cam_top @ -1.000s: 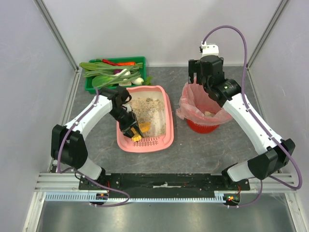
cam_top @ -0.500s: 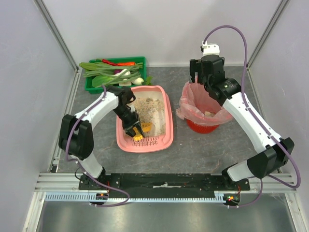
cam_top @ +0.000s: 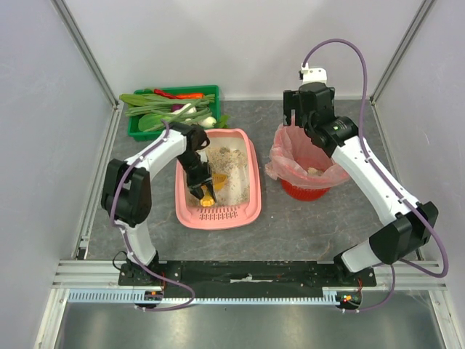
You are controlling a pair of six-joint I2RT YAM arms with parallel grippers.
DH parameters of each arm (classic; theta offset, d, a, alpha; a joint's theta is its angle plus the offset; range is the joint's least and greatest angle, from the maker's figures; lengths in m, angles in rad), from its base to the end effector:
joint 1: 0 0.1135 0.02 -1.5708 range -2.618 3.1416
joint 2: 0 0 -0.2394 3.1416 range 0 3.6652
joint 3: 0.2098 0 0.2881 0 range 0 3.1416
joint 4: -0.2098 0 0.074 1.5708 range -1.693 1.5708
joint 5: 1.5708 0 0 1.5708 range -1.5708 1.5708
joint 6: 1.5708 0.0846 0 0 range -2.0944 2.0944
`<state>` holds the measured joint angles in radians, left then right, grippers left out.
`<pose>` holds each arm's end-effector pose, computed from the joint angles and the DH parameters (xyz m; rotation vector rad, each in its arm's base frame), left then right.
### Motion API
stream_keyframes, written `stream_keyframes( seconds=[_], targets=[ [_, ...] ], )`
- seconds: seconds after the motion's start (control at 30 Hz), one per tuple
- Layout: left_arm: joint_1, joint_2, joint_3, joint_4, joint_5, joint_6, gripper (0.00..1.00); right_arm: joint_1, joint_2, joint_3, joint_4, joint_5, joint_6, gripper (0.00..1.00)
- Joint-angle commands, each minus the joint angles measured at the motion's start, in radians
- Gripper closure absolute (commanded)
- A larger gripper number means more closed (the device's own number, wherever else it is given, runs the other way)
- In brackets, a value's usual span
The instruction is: Clean the litter box
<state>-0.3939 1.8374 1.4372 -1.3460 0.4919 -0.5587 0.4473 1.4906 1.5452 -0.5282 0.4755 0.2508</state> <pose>0.2987 -0.1674 0.1436 0.2837 -2.7061 0.4972 0.3879 0.1432 0.3594 0.0970 1.9861 -0.0368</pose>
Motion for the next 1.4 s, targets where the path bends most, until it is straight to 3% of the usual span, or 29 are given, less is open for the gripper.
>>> stream_keyframes(
  seconds=[0.0, 0.23, 0.4, 0.77, 1.37],
  targets=[
    [0.009, 0.052, 0.106, -0.191, -0.130, 0.069, 0.98, -0.002, 0.020, 0.058, 0.034, 0.008, -0.001, 0.07],
    [0.009, 0.123, 0.230, -0.177, -0.245, 0.134, 0.98, -0.002, 0.048, 0.092, 0.033, -0.008, 0.007, 0.07],
    [0.006, 0.112, 0.232, -0.093, -0.282, 0.126, 0.98, -0.002, 0.059, 0.104, 0.036, -0.008, 0.005, 0.07],
    [-0.006, -0.044, 0.040, 0.064, -0.346, 0.137, 0.98, -0.002, 0.103, 0.148, 0.040, -0.070, -0.013, 0.07],
    [-0.056, -0.181, -0.021, 0.149, -0.308, 0.232, 0.98, 0.007, 0.074, 0.145, 0.045, -0.092, 0.007, 0.07]
  ],
)
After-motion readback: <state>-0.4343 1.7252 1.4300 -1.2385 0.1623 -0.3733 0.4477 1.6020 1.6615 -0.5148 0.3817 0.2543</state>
